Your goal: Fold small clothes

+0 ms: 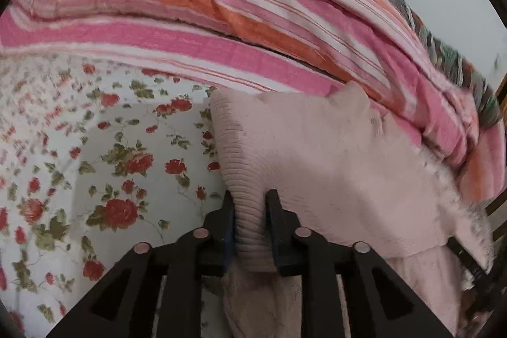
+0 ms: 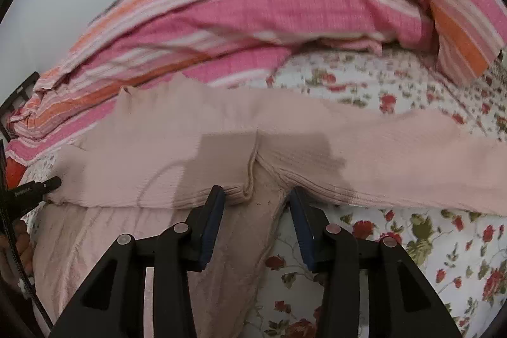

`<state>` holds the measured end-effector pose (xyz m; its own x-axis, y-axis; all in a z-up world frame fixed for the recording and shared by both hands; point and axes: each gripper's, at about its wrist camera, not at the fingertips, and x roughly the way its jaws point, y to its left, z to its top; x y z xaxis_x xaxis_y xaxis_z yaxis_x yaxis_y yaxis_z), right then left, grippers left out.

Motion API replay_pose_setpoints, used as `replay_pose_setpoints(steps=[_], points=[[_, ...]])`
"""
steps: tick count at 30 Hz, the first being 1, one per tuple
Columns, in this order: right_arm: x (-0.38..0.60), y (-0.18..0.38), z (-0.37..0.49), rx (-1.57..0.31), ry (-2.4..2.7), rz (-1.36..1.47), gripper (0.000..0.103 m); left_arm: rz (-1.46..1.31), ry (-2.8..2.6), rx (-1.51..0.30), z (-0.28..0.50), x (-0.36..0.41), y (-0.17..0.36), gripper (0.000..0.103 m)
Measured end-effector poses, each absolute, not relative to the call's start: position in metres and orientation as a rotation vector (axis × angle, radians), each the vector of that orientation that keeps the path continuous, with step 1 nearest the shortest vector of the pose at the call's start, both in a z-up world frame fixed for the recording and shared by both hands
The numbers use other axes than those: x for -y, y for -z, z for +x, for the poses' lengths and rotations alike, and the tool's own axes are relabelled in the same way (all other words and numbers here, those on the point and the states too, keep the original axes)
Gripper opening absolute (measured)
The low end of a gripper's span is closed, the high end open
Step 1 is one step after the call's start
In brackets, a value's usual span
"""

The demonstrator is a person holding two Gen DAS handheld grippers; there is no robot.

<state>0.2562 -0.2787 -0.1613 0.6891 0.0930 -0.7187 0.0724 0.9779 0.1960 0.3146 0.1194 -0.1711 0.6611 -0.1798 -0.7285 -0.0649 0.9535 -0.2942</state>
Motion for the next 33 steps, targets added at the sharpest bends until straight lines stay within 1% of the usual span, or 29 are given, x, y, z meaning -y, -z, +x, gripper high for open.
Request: replay_pose_setpoints(steps=[1, 2, 4, 6, 7, 8, 9, 10, 11, 12, 14, 17, 19, 22, 27, 31, 33], points=[[0.279, 0.160, 0.256, -0.811, -0.012, 0.215, 0.041, -0.290, 0.058, -0.837, 0.312, -0.117, 0.167, 0.023], [0.278, 0.159, 0.254, -0.805, -0.012, 0.213, 0.041, -0.276, 0.046, -0.819, 0.308, -0.115, 0.164, 0.027], [0.279, 0.156, 0.251, -0.798, -0.012, 0.218, 0.041, -0.245, 0.032, -0.785, 0.300, -0.113, 0.159, 0.030], [0.282, 0.152, 0.245, -0.786, -0.006, 0.231, 0.041, -0.210, 0.048, -0.779, 0.294, -0.108, 0.158, 0.037], [0.285, 0.149, 0.241, -0.778, -0.003, 0.239, 0.042, -0.190, 0.051, -0.782, 0.292, -0.105, 0.159, 0.048], [0.288, 0.146, 0.237, -0.772, -0.003, 0.248, 0.043, -0.167, 0.049, -0.789, 0.290, -0.102, 0.160, 0.062], [0.294, 0.141, 0.230, -0.759, -0.003, 0.258, 0.044, -0.144, 0.044, -0.794, 0.290, -0.099, 0.162, 0.065], [0.300, 0.137, 0.225, -0.748, 0.007, 0.262, 0.049, -0.127, 0.042, -0.801, 0.291, -0.097, 0.164, 0.065], [0.306, 0.132, 0.220, -0.733, 0.026, 0.264, 0.058, -0.123, 0.045, -0.806, 0.291, -0.098, 0.164, 0.065], [0.319, 0.123, 0.212, -0.701, 0.069, 0.272, 0.063, -0.126, 0.048, -0.810, 0.291, -0.098, 0.165, 0.065], [0.342, 0.108, 0.202, -0.671, 0.136, 0.279, 0.078, -0.136, 0.043, -0.825, 0.295, -0.101, 0.167, 0.068], [0.390, 0.090, 0.188, -0.647, 0.229, 0.272, 0.080, -0.140, 0.042, -0.836, 0.296, -0.102, 0.170, 0.069], [0.426, 0.087, 0.176, -0.642, 0.294, 0.276, 0.083, -0.128, 0.042, -0.835, 0.295, -0.099, 0.170, 0.071], [0.476, 0.104, 0.155, -0.690, 0.359, 0.273, 0.083, -0.115, 0.047, -0.836, 0.295, -0.096, 0.171, 0.071], [0.524, 0.157, 0.127, -0.769, 0.285, 0.440, 0.083, -0.107, 0.047, -0.838, 0.297, -0.094, 0.172, 0.071], [0.532, 0.160, 0.124, -0.688, 0.283, 0.451, 0.082, -0.112, 0.057, -0.839, 0.298, -0.094, 0.173, 0.071], [0.545, 0.158, 0.131, -0.669, 0.295, 0.501, 0.082, -0.120, 0.062, -0.841, 0.299, -0.095, 0.173, 0.071]])
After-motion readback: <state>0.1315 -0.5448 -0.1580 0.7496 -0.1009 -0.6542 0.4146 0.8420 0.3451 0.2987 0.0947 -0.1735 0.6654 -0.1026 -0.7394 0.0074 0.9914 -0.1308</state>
